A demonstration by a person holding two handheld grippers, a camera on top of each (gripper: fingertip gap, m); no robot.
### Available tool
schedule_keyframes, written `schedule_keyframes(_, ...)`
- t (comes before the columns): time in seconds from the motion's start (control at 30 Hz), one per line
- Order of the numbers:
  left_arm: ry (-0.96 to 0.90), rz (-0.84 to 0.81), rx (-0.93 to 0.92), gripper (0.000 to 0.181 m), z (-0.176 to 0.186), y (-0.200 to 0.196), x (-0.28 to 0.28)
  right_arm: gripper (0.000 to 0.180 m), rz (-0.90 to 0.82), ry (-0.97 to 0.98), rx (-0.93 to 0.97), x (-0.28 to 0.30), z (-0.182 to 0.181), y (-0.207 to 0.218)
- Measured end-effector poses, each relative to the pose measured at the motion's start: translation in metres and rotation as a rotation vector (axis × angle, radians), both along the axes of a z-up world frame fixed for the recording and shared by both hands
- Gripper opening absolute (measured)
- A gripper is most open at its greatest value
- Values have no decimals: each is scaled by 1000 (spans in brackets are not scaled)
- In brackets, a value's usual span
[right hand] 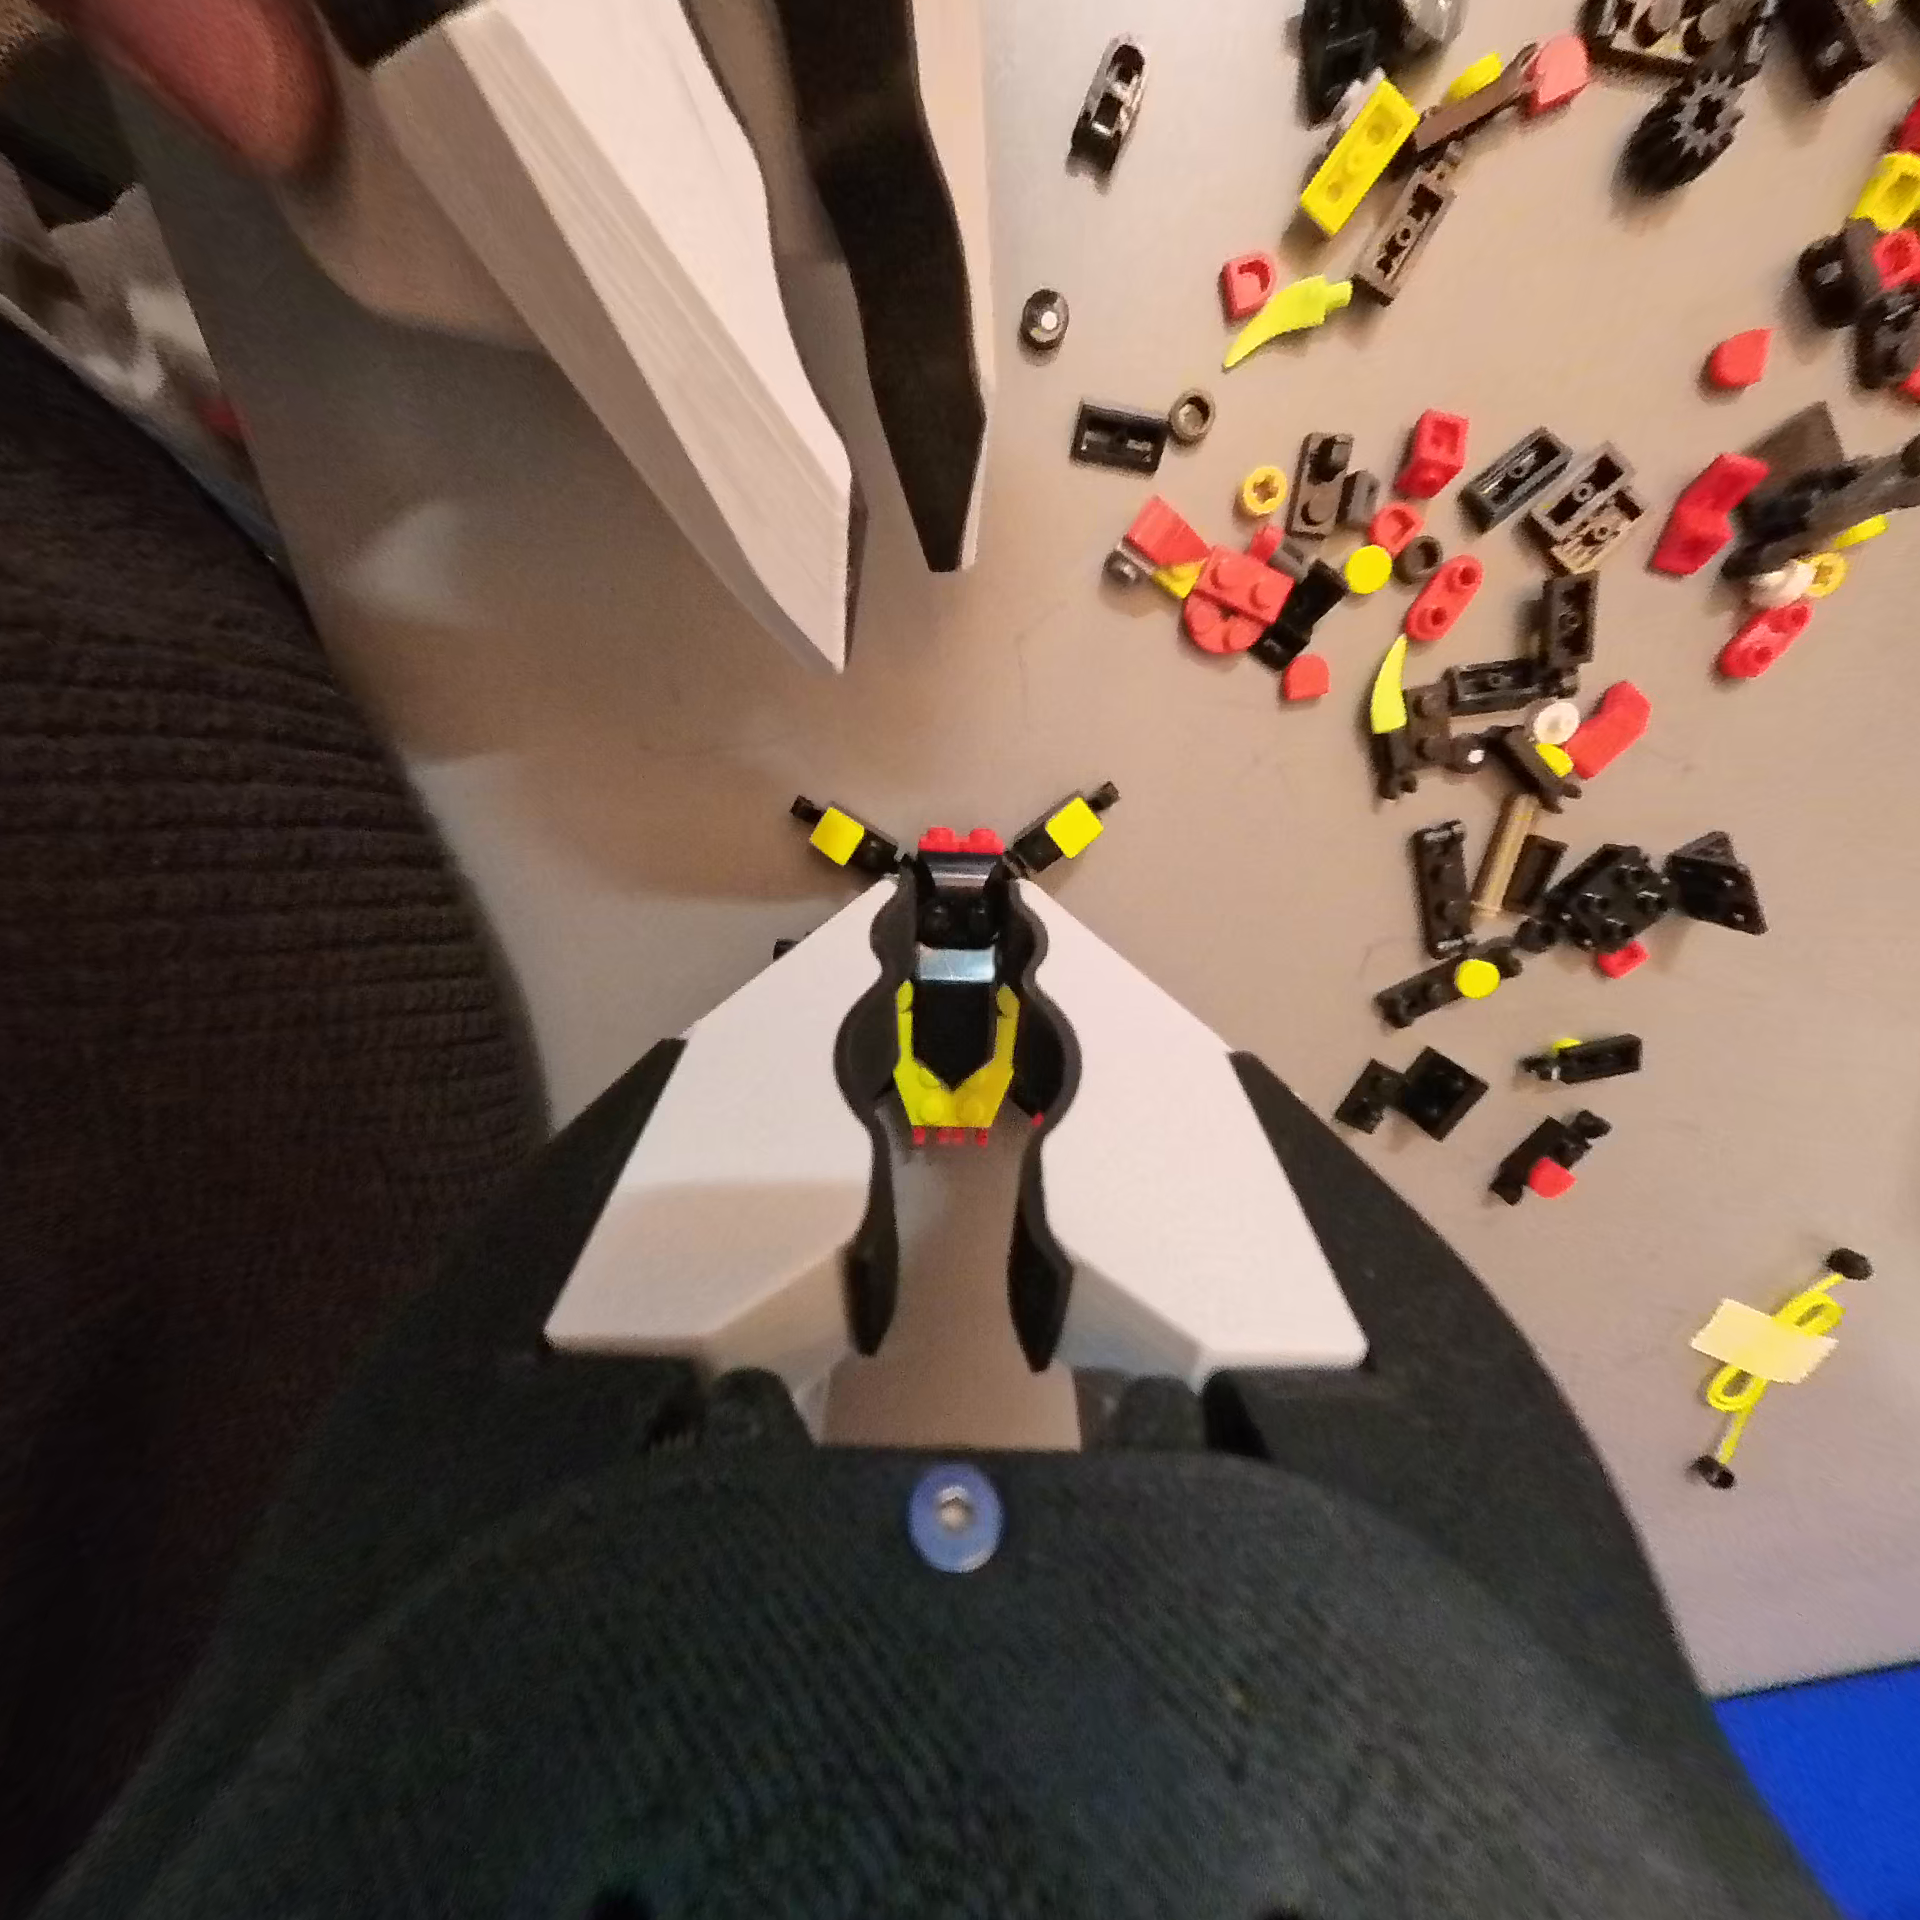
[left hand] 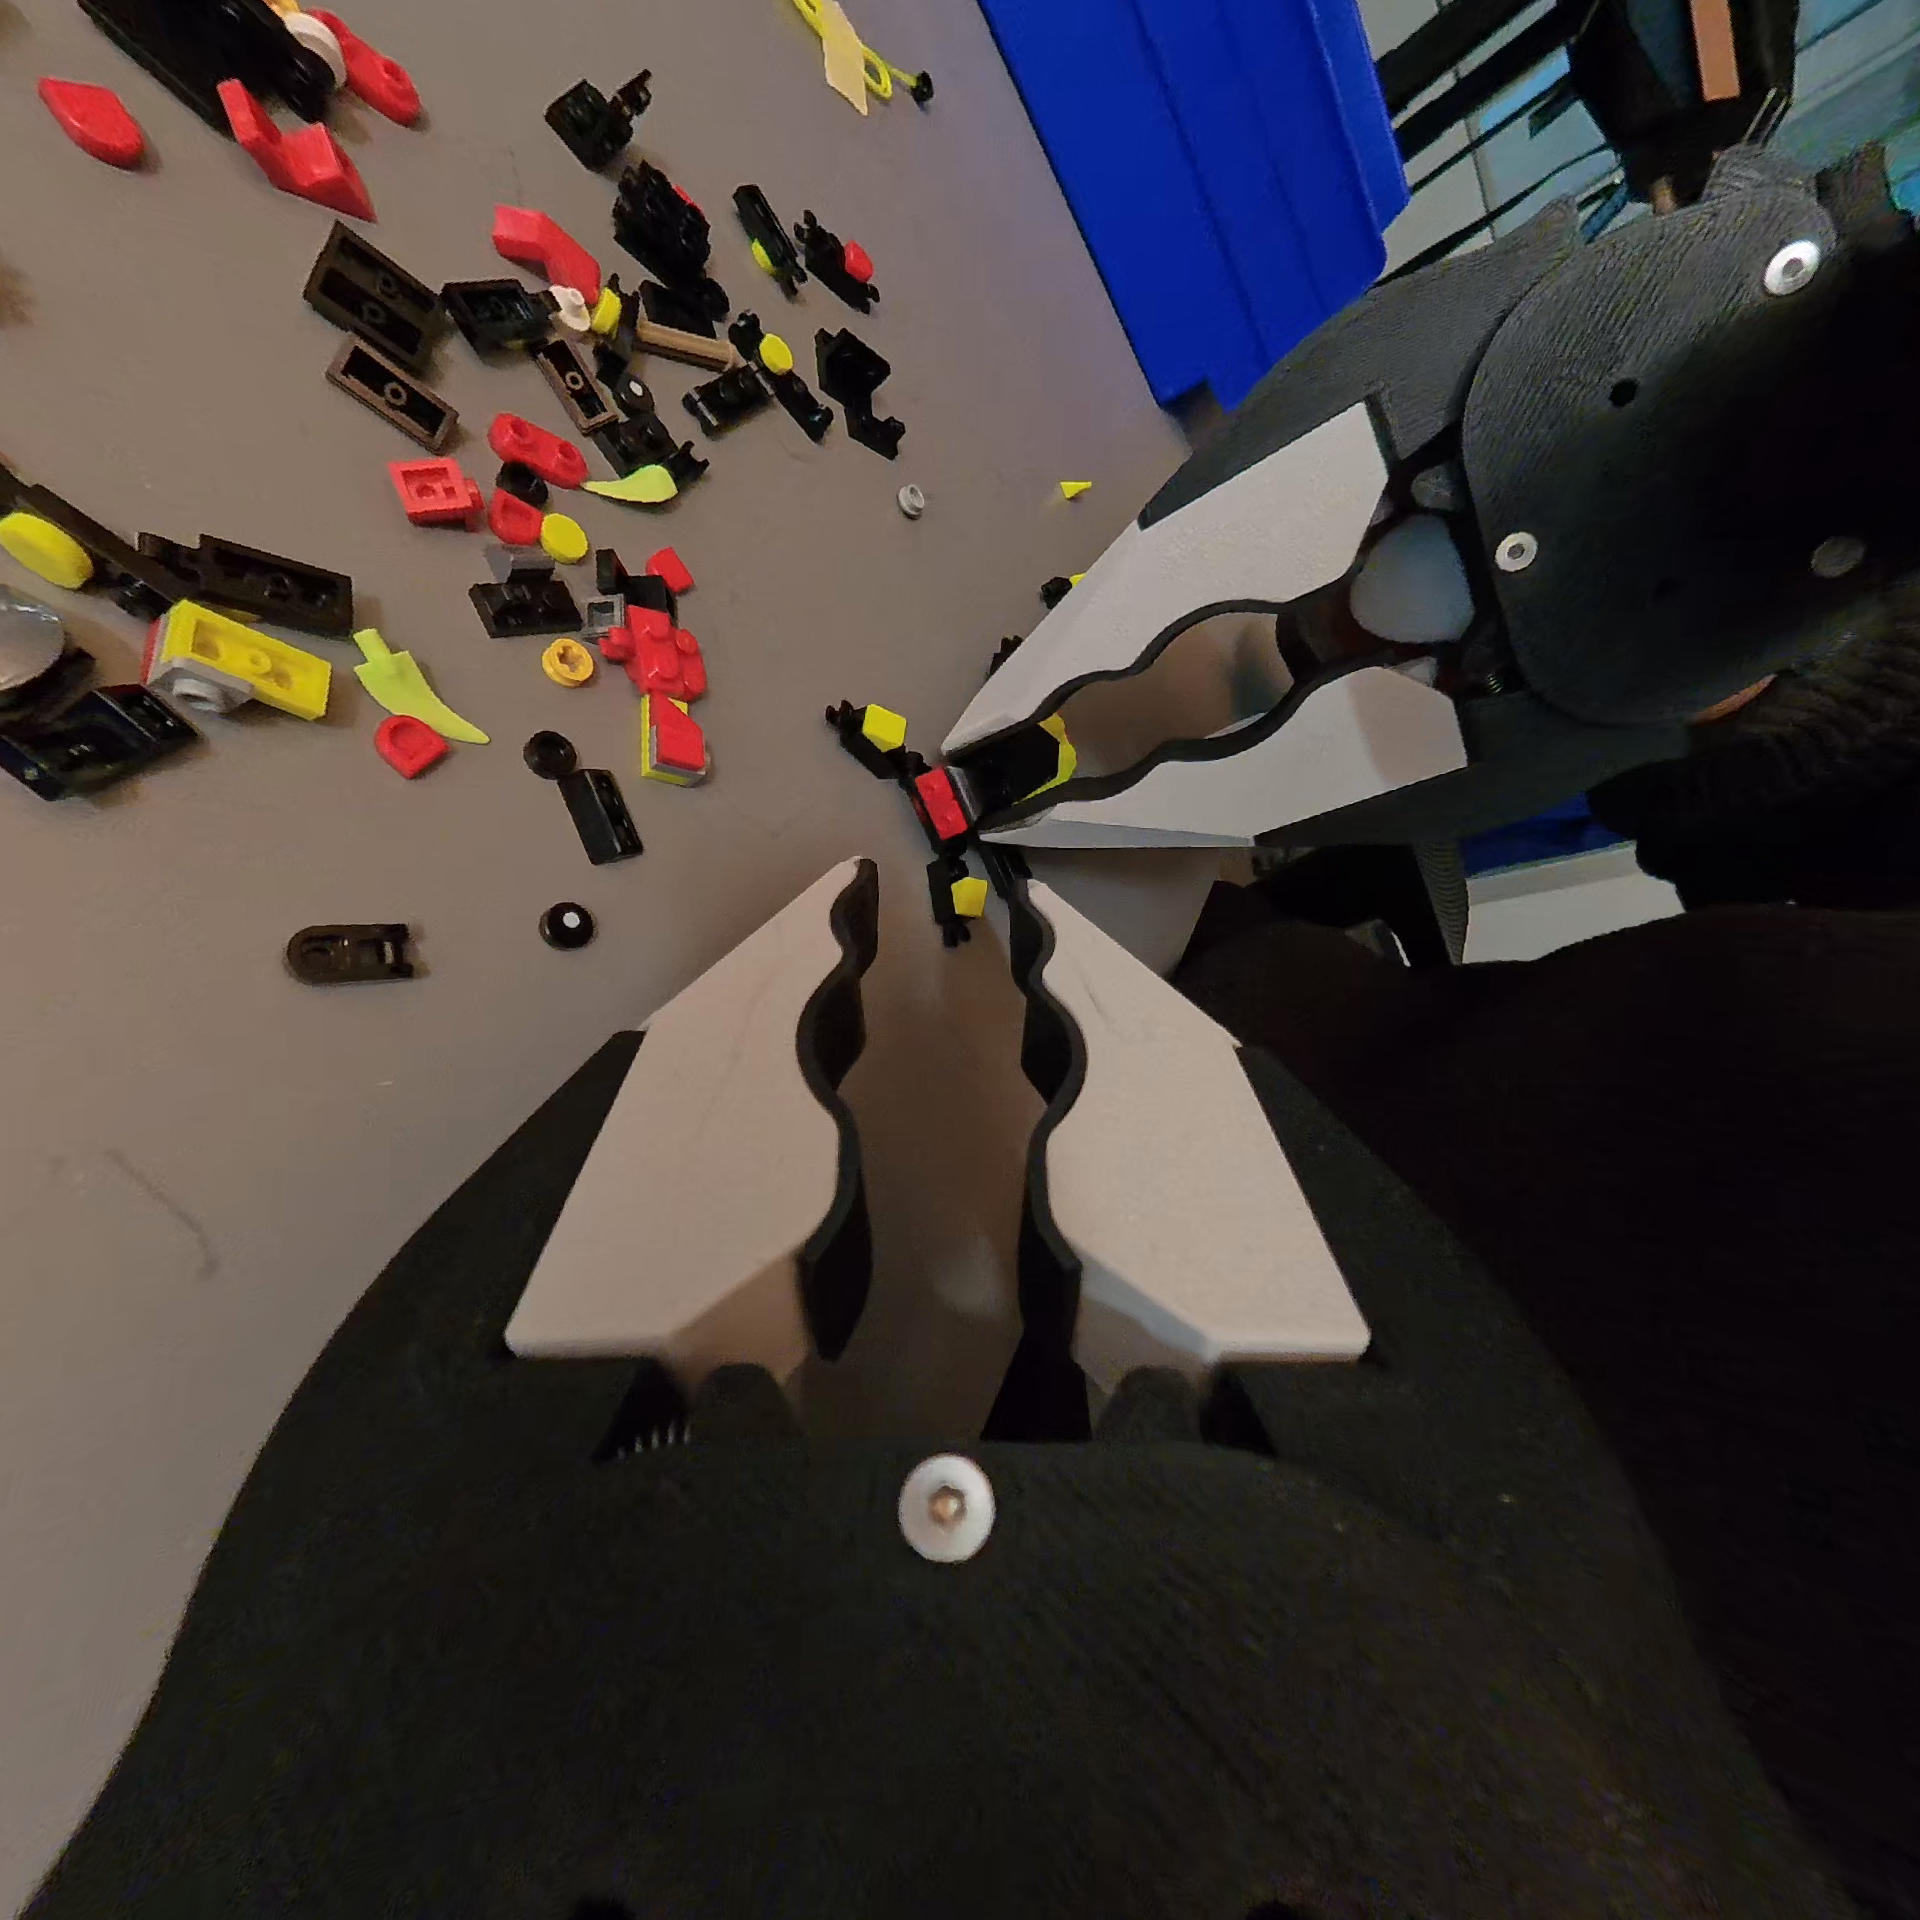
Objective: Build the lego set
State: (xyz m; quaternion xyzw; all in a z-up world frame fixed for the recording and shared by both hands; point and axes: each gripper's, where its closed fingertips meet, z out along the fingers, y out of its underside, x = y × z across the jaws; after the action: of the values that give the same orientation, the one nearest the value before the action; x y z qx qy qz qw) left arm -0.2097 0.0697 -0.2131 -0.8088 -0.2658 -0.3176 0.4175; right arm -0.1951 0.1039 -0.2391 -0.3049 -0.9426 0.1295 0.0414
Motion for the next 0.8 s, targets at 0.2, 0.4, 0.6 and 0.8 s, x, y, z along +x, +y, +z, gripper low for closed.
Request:
schedule_keyframes(0.2,-1,1,-2,23,-1,-1,-1,15,0,24,5,-1,0,0)
schedule_keyframes(0.4,-3,0,-7,23,-3,-1,-1,18,-27,16,-121,-1,5,-9)
schedule_keyframes(0.6,-11,5,-13,23,-6,-1,-2,22,-49,50,-119,0,8,0)
schedule_keyframes(0.8,-10,1,-21,23,-8,0,-1,22,-60,61,-101,2,6,-1)
